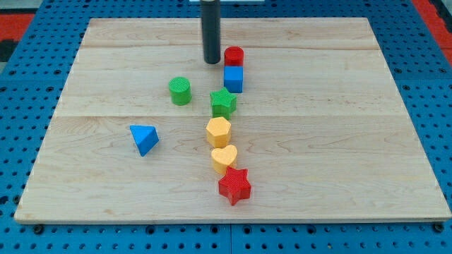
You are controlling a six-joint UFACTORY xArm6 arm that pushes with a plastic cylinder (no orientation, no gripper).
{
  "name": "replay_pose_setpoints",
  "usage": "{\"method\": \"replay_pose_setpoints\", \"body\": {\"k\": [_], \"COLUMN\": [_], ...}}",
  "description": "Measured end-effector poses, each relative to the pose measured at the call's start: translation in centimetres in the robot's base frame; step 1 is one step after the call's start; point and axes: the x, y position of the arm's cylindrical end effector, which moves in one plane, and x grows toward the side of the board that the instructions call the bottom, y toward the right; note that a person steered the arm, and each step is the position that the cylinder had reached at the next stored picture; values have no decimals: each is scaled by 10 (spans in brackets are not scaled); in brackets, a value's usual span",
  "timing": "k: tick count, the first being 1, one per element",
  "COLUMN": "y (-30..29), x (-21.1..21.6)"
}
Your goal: Push the green circle to the top of the red circle
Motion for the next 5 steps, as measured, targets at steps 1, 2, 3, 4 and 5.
{"method": "replay_pose_setpoints", "body": {"k": [1,2,3,4,5], "y": [-77,-96,-64,-26,-65], "x": [42,84,124,111,75]}}
